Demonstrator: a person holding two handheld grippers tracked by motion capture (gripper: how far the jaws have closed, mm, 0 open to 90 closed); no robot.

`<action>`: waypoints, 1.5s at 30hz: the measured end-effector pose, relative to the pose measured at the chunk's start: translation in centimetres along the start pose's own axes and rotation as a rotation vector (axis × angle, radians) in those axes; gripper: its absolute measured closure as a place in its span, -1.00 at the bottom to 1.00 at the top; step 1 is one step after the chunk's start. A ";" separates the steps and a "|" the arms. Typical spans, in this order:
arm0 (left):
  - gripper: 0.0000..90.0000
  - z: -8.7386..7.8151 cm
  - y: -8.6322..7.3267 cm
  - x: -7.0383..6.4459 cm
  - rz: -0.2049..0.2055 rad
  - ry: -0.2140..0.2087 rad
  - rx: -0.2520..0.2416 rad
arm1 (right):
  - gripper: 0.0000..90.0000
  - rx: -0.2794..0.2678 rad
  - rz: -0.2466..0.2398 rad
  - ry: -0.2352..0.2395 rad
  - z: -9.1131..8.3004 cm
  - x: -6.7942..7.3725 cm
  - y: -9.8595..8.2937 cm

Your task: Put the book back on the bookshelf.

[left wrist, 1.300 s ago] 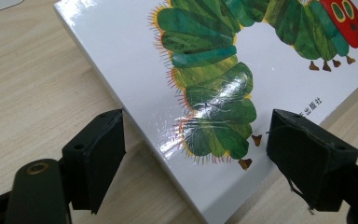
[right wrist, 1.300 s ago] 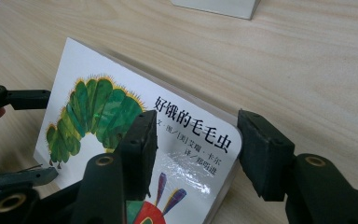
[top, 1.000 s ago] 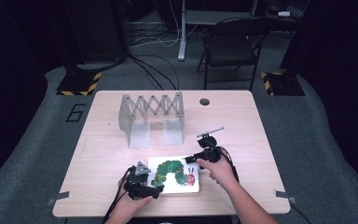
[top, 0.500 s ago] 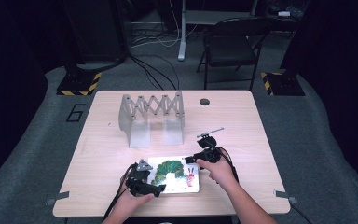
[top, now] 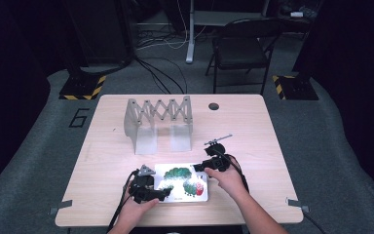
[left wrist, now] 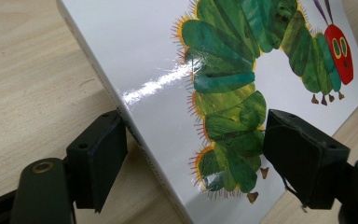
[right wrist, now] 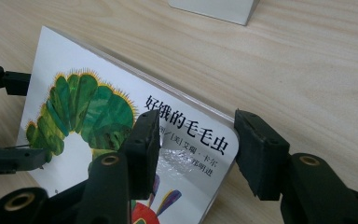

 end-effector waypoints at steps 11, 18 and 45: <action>-0.29 -0.6 0.7 0.5 -0.012 0.018 -0.034 | 0.31 -0.022 0.002 0.016 -0.7 0.2 0.6; -0.16 -1.2 1.4 0.8 0.016 0.043 -0.039 | 0.33 -0.033 0.005 0.025 -1.5 0.8 1.2; 0.27 -4.0 4.0 2.1 0.121 0.146 -0.122 | 0.27 -0.127 -0.079 0.095 -4.5 4.1 3.8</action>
Point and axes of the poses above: each handheld gripper's, and its own axes: z roughly forward along the jaws, y roughly out of its top, x roughly to its left, the point moved 10 cm from there along z, roughly forward along the jaws, and after that the axes turned 13 degrees about -x, right-handed, at the moved point
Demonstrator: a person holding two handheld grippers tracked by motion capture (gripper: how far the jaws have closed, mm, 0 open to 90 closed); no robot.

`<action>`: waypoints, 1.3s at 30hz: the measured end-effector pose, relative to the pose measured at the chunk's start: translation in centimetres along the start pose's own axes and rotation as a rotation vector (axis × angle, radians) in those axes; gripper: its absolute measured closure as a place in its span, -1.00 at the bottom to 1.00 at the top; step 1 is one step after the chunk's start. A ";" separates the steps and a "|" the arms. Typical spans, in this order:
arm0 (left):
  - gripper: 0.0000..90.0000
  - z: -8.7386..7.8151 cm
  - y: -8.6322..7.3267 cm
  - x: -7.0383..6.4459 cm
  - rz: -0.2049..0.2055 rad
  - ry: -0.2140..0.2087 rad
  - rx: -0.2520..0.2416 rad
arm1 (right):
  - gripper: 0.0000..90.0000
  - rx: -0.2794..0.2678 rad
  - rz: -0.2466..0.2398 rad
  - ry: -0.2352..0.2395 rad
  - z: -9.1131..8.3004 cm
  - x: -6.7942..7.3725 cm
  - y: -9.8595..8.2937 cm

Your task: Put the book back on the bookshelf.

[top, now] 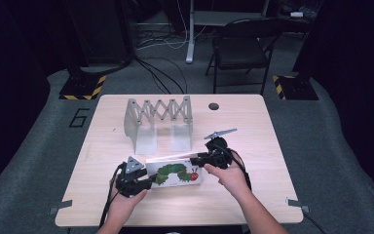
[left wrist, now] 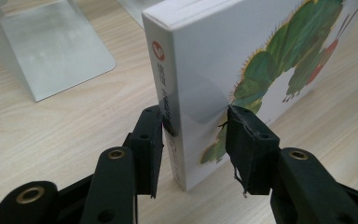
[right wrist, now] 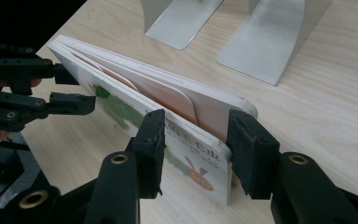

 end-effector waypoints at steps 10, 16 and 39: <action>0.29 -0.2 -0.4 -0.1 0.025 -0.024 -0.025 | 0.22 0.020 -0.003 0.045 -0.1 0.3 -0.5; 0.30 -0.6 -0.7 -0.3 0.036 -0.048 -0.030 | 0.15 0.056 0.002 0.062 -0.2 0.5 -1.7; 0.16 0.2 -0.4 -0.7 0.070 -0.158 -0.010 | -0.13 0.173 -0.023 -0.024 1.5 -2.7 -5.8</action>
Point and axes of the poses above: each handheld gripper's, and its own axes: z roughly forward along the jaws, y roughly out of its top, x roughly to its left, the point moved 10 cm from there along z, roughly forward along the jaws, and after that the axes turned 13 degrees about -x, right-handed, at the moved point
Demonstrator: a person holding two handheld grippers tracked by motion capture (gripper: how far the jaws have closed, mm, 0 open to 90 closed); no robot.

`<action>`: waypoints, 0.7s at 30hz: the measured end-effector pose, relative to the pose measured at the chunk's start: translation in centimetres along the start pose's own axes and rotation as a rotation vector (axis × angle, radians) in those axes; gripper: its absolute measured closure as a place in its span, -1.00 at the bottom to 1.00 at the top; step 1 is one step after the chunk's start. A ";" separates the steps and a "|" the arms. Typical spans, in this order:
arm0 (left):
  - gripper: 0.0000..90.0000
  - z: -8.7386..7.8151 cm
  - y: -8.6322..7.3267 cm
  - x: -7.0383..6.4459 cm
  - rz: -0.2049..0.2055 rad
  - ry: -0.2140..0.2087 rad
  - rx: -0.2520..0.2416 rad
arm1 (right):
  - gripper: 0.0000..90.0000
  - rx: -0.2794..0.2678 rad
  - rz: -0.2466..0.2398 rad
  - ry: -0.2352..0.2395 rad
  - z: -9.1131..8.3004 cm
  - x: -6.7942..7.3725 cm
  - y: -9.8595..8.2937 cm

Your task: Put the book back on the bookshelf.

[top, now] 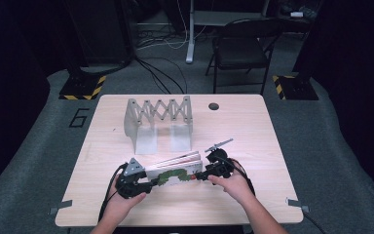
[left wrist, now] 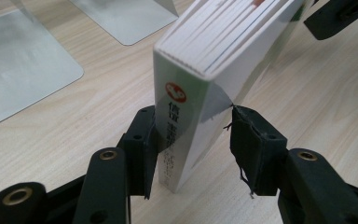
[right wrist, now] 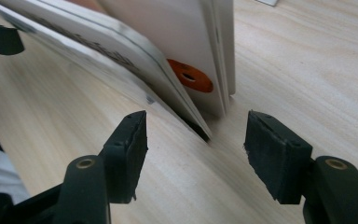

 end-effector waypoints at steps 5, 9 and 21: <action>0.15 0.2 0.3 -0.1 -0.027 0.005 -0.001 | -0.13 -0.007 -0.006 -0.025 0.6 -0.5 0.0; 0.16 0.2 0.5 -0.3 -0.026 0.001 -0.003 | -0.10 -0.034 -0.025 -0.017 1.0 -0.6 0.1; 0.31 0.3 0.4 -2.5 0.026 -0.054 -0.014 | -0.08 -0.052 -0.048 -0.016 1.5 -0.7 0.0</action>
Point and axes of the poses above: each handheld gripper's, and its own axes: z roughly forward along the jaws, y roughly out of its top, x roughly to its left, the point moved 10 cm from there along z, roughly forward along the jaws, and after that the axes turned 13 degrees about -x, right-handed, at the moved point
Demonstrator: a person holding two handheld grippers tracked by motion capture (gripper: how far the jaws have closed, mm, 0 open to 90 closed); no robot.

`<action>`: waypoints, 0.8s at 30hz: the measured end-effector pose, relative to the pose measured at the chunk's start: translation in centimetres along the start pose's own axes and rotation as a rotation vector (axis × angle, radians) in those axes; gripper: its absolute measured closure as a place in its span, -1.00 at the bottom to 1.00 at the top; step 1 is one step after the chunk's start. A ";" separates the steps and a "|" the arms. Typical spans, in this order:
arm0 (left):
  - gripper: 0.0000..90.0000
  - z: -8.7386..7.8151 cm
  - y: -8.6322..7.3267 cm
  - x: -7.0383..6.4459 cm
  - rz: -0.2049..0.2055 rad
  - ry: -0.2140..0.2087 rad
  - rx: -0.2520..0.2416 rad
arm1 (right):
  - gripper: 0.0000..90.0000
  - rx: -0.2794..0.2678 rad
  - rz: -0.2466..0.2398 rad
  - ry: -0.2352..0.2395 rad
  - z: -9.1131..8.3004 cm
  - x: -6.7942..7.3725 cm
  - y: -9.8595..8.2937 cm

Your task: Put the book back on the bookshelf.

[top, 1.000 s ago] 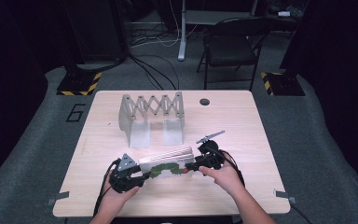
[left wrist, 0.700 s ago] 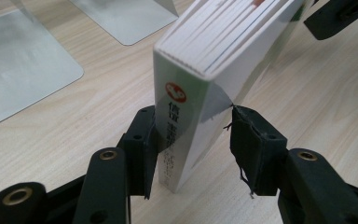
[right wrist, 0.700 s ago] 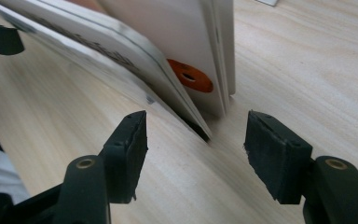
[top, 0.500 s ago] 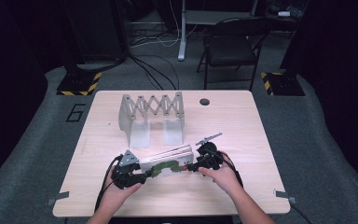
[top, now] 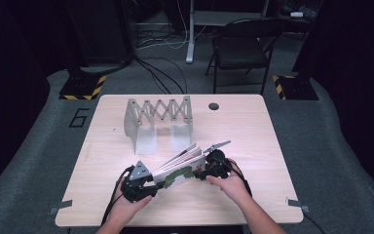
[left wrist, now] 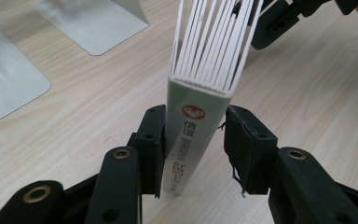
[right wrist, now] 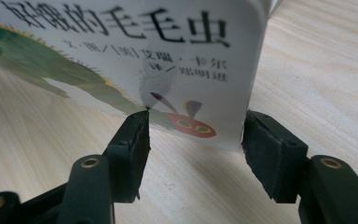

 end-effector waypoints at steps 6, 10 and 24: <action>0.32 0.5 0.3 -0.2 0.005 -0.010 0.000 | -0.09 -0.008 0.005 -0.002 0.1 -0.2 0.1; 0.32 1.2 0.8 -0.4 0.012 -0.017 0.001 | -0.09 -0.017 0.004 -0.022 0.2 -0.6 0.2; 0.33 2.9 2.2 -0.6 0.032 -0.041 0.022 | -0.09 -0.020 0.026 -0.006 0.4 -0.8 0.4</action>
Point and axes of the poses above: each handheld gripper's, and its own axes: z roughly forward along the jaws, y roughly out of its top, x roughly to its left, the point moved 10 cm from there along z, roughly forward along the jaws, and after that the axes turned 13 degrees about -x, right-handed, at the moved point
